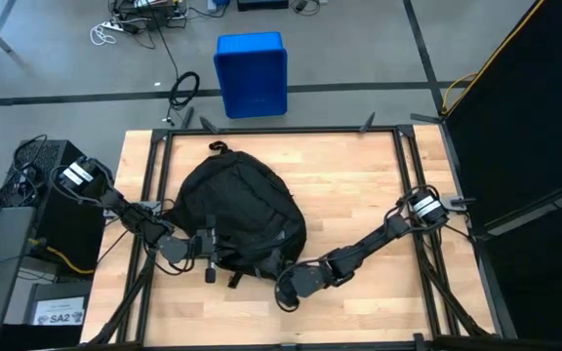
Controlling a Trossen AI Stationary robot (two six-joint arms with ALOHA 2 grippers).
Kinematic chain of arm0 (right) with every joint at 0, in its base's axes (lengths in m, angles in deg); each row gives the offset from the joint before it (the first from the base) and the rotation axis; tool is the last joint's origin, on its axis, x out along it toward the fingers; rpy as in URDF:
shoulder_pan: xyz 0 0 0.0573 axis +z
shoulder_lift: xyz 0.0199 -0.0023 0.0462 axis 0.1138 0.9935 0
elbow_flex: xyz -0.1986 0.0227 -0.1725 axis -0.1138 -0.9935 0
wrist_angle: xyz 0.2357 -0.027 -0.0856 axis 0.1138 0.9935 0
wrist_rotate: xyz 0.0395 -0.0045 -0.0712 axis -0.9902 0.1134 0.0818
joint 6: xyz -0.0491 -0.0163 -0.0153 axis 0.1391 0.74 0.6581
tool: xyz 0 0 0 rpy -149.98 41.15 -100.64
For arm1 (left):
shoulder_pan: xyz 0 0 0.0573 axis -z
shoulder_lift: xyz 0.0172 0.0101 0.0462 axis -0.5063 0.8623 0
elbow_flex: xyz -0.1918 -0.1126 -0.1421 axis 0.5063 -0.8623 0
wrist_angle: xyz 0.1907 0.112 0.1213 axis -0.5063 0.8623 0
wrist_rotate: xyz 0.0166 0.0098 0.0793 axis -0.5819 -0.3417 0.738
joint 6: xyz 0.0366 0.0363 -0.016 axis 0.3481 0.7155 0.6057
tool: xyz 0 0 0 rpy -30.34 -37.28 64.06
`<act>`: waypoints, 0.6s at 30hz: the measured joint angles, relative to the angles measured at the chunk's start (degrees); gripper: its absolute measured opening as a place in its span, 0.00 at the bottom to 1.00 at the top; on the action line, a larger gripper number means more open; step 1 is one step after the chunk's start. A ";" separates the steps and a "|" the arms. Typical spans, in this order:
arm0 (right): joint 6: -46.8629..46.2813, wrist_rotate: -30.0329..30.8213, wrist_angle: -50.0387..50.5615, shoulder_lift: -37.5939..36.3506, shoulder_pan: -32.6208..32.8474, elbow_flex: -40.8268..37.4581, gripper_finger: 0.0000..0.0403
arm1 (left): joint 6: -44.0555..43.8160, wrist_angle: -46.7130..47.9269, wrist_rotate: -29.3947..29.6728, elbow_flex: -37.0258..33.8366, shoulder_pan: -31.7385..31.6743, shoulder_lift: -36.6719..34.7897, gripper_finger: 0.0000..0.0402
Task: Unpack backpack
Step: Open the backpack
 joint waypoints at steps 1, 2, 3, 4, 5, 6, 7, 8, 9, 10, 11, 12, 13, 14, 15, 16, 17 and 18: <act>-0.10 -0.45 -0.14 0.00 -0.26 0.00 0.55 | -0.06 0.00 0.00 0.00 -0.02 0.00 0.00; -0.13 -0.85 -0.31 0.00 -0.45 0.00 0.54 | -0.11 0.00 0.00 0.00 -0.02 0.00 0.00; -0.10 -1.44 -0.29 0.00 -0.66 0.00 0.53 | -0.11 0.00 -0.02 0.00 -0.02 0.00 0.00; -0.10 -2.03 -0.27 0.00 -0.83 0.00 0.52 | -0.11 0.00 -0.02 0.00 -0.02 0.00 0.00; -0.12 -2.98 -0.29 0.00 -1.06 0.00 0.51 | -0.13 -0.02 -0.02 0.00 -0.02 0.00 0.00; -0.34 -4.09 -0.33 0.00 -1.35 0.00 0.50 | -0.13 -0.02 -0.02 0.00 -0.02 0.00 0.00; -1.04 -5.47 -0.34 0.00 -1.57 0.00 0.49 | -0.14 -0.03 -0.04 0.00 -0.02 0.00 0.00; -2.07 -6.82 -0.32 0.00 -1.79 0.00 0.47 | -0.38 -0.04 -0.04 0.00 -0.02 0.00 0.00; -3.18 -7.66 -0.30 0.00 -1.97 0.00 0.46 | -0.52 -0.04 -0.04 0.00 -0.02 0.00 0.00; -3.99 -8.14 -0.38 0.00 -2.12 0.00 0.45 | -0.57 -0.04 -0.04 0.00 -0.02 0.00 0.00; -4.28 -8.19 -0.54 0.00 -2.18 0.00 0.44 | -0.57 -0.04 -0.04 0.00 -0.02 0.00 0.00; -4.32 -8.28 -0.71 0.00 -2.19 0.00 0.42 | -0.57 -0.04 -0.04 0.00 -0.02 0.00 0.00; -4.28 -8.29 -0.90 0.00 -2.22 0.00 0.41 | -0.59 -0.07 -0.04 0.00 -0.02 0.00 0.00; -4.28 -8.54 -1.19 0.00 -2.19 -0.02 0.39 | -0.59 -0.05 -0.04 0.00 -0.02 0.00 0.00; -4.32 -9.32 -1.28 0.00 -2.19 -0.02 0.38 | -0.59 -0.07 -0.05 0.00 -0.02 0.00 0.00; -4.50 -9.77 -1.35 0.00 -2.19 -0.02 0.36 | -0.59 -0.06 -0.07 0.00 -0.02 0.00 0.00; -4.83 -10.18 -1.34 0.00 -2.19 -0.02 0.35 | -0.65 -0.07 -0.07 0.00 -0.02 0.00 0.00; -5.28 -10.66 -1.29 0.00 -2.21 -0.02 0.33 | -0.70 -0.07 -0.07 0.00 -0.02 0.00 0.00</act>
